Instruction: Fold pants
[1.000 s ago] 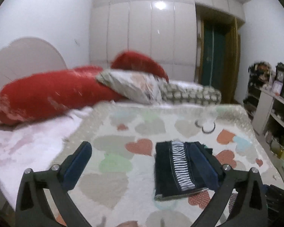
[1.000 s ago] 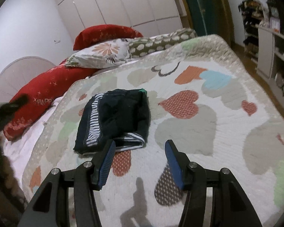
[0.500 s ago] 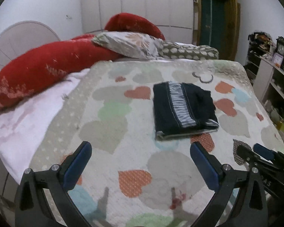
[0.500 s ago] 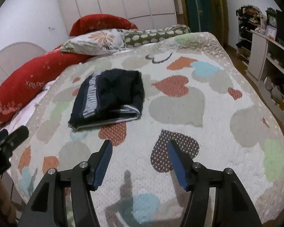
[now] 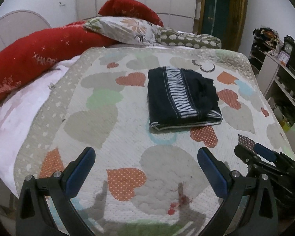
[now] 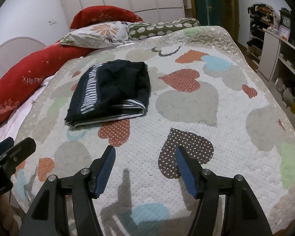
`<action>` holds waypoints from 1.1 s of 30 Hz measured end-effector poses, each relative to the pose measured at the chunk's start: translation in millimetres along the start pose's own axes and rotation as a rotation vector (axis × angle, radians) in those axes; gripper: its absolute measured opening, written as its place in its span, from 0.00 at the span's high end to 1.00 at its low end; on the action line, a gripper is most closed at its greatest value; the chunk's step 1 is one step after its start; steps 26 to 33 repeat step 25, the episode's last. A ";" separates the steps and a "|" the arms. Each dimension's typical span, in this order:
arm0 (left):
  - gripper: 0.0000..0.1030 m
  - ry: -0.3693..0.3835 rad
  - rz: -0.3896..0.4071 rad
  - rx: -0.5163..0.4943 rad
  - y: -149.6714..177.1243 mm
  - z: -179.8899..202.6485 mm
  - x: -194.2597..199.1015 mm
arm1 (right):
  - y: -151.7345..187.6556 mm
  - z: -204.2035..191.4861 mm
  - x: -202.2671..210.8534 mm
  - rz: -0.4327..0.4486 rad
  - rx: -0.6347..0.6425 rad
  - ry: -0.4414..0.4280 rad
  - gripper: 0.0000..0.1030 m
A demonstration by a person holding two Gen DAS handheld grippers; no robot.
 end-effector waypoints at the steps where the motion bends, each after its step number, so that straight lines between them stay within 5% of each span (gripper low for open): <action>1: 0.00 0.000 -0.005 0.000 0.7 0.1 -2.4 | -0.2 0.7 -1.6 -0.003 0.000 0.001 0.35; 15: 0.00 0.022 -0.087 0.024 -0.8 -3.8 -36.0 | -3.0 1.8 -21.6 -0.035 -0.001 0.003 0.35; 33: 0.00 0.002 -0.051 0.029 -25.3 -4.3 -54.7 | -28.7 -19.5 -33.7 -0.022 0.065 0.000 0.35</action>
Point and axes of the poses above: each gripper's, at about its wrist camera, not at the fingertips, and x roughly against the way its jaws point, z to its right, y to its underside, the point moved 1 cm from there along -x, roughly the way its jaws point, and after that the axes turned 2 degrees about x, right-handed, at the moved point
